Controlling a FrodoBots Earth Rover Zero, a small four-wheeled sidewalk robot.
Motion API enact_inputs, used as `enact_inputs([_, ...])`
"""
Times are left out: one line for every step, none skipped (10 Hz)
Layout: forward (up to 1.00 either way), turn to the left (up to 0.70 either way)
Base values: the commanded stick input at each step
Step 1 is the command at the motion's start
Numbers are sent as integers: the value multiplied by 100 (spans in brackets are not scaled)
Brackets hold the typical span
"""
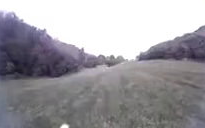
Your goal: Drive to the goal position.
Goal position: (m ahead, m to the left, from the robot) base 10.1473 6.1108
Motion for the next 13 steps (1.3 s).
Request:
enact_inputs([70,-29])
enact_inputs([70,-18])
enact_inputs([70,-8])
enact_inputs([70,0])
enact_inputs([70,0])
enact_inputs([70,0])
enact_inputs([70,0])
enact_inputs([70,0])
enact_inputs([70,0])
enact_inputs([70,0])
enact_inputs([70,0])
enact_inputs([70,0])
enact_inputs([70,0])
